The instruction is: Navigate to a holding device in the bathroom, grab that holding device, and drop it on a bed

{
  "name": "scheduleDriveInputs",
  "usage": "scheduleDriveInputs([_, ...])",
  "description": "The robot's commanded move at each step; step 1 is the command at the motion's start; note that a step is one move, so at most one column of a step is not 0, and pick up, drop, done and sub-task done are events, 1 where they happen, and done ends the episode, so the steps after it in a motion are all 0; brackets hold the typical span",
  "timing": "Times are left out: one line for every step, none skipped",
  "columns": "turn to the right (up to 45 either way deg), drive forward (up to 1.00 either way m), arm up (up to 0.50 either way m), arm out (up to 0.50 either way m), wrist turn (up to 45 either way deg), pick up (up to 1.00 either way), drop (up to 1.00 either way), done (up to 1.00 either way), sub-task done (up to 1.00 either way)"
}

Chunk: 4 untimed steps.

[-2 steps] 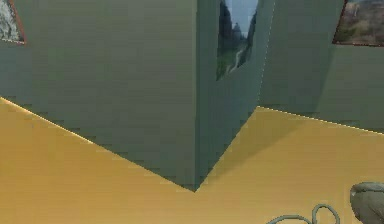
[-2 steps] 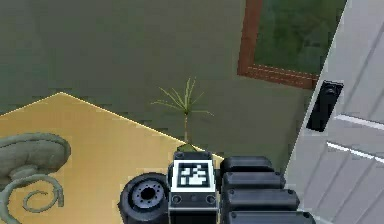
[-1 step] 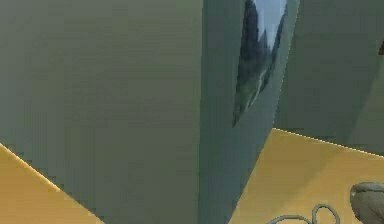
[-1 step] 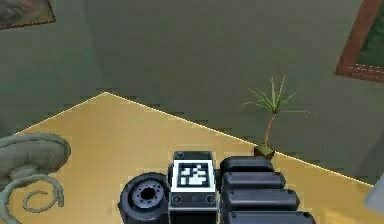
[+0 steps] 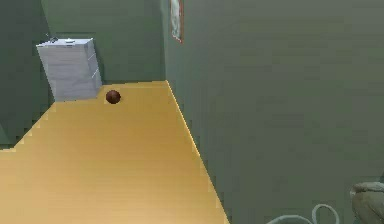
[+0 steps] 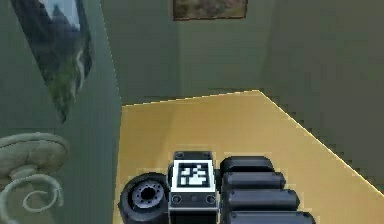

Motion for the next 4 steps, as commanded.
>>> scheduleDriveInputs([-9.0, 0.0, 0.0, 0.0, 0.0, 0.0, 0.0, 0.0, 0.0])
scheduleDriveInputs([0.0, 0.3, 0.0, 0.0, 0.0, 0.0, 0.0, 0.0, 0.0])
scheduleDriveInputs([-45.0, 0.0, 0.0, 0.0, 0.0, 0.0, 0.0, 0.0, 0.0])
scheduleDriveInputs([-3.0, 0.0, 0.0, 0.0, 0.0, 0.0, 0.0, 0.0, 0.0])
